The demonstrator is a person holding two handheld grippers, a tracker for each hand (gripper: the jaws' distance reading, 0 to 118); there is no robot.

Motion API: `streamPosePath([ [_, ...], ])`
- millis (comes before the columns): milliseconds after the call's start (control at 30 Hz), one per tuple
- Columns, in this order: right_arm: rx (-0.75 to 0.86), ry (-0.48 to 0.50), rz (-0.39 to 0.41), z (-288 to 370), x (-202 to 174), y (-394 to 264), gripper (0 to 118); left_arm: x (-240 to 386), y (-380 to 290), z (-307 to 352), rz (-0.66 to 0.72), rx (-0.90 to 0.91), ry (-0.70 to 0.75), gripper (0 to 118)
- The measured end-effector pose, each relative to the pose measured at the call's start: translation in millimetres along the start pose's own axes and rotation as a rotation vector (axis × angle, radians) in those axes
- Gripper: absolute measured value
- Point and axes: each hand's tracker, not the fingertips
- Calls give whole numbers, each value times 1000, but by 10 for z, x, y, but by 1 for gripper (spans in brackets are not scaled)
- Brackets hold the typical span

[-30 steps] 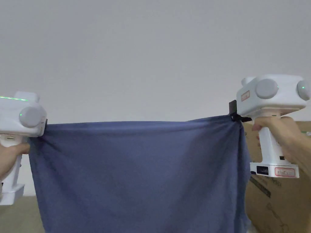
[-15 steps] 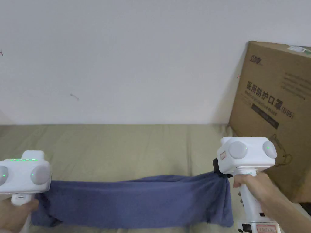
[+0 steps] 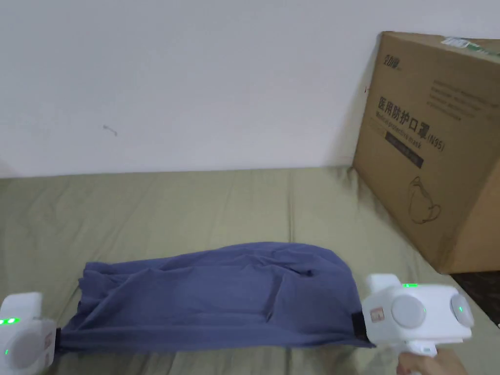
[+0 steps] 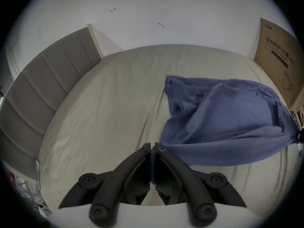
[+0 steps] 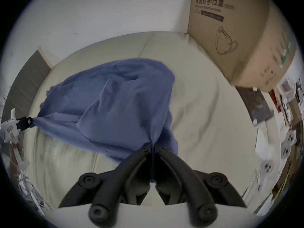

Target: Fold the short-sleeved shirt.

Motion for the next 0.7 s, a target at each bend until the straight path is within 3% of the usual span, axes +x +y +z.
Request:
streamPosePath([
  [167, -28, 12, -14, 433, 60, -979, 2, -187, -706, 611, -54, -5, -5, 2],
  [300, -37, 8, -25, 813, 111, -1759, 2, -413, -1215, 1114, 11, 6, -58, 2],
  [400, -61, 24, -51, 1073, 135, -2258, 2, -498, -1584, 1402, -47, -8, -37, 2],
  [700, -80, -7, -61, 1442, 239, -3122, 2, -737, -2610, 1890, -25, -51, -67, 2],
])
